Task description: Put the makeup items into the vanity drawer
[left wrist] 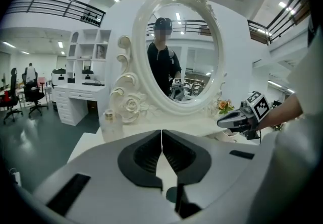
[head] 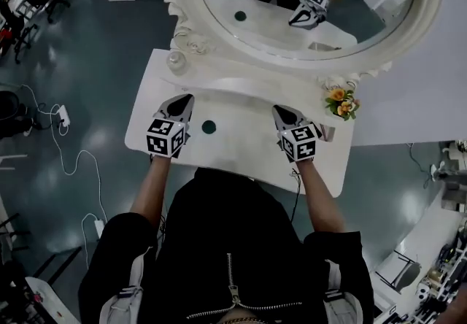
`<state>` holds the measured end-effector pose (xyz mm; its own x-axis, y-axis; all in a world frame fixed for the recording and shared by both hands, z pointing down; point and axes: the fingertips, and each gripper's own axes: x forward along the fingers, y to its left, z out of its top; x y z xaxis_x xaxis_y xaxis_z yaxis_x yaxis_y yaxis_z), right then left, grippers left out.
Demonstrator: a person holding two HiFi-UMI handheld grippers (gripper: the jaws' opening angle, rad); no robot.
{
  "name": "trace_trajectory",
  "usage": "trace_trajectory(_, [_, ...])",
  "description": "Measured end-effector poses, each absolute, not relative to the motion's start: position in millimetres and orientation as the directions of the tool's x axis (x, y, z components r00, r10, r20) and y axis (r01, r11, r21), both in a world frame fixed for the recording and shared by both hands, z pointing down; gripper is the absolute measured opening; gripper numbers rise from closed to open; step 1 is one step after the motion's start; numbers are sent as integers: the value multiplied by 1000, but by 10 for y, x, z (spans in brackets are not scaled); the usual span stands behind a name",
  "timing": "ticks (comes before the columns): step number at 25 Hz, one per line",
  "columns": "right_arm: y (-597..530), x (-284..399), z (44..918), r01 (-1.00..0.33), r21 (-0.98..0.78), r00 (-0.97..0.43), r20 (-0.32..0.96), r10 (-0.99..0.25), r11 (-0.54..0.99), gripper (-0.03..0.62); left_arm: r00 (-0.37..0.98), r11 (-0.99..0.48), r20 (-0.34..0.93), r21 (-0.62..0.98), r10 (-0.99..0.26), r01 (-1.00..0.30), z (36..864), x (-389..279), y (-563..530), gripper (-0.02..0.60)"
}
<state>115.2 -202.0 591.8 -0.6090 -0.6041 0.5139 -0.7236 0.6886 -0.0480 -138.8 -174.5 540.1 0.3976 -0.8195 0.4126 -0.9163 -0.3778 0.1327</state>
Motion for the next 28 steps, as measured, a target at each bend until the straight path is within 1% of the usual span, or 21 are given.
trace_trajectory(7, [-1940, 146, 6013, -556, -18, -711, 527, -465, 831, 6, 283, -247, 420, 139, -862, -959, 5471, -2007, -1389, 23])
trace_trajectory(14, [-1844, -461, 6105, -483, -26, -750, 528, -398, 875, 8, 216, -168, 433, 147, -875, -975, 5533, -2455, -1175, 23])
trace_trajectory(18, [-1745, -659, 6306, -459, -43, -746, 560, -359, 887, 63, 213, -164, 444, 147, -870, -975, 5572, -2560, -1153, 23])
trace_trajectory(21, [-1694, -721, 6437, -462, -58, -737, 580, -347, 885, 83, 219, -171, 451, 144, -865, -975, 5590, -2624, -1161, 23])
trace_trajectory(26, [-1616, -819, 6739, -456, -113, -707, 648, -283, 883, 171, 232, -189, 450, 139, -863, -972, 5569, -2745, -1240, 23])
trace_trajectory(27, [-1581, -857, 6820, -448, -127, -700, 665, -259, 885, 201, 233, -192, 451, 135, -861, -972, 5566, -2776, -1250, 23])
trace_trajectory(28, [-1542, -903, 6904, -437, -140, -693, 682, -234, 888, 204, 231, -193, 453, 129, -861, -973, 5560, -2815, -1258, 23])
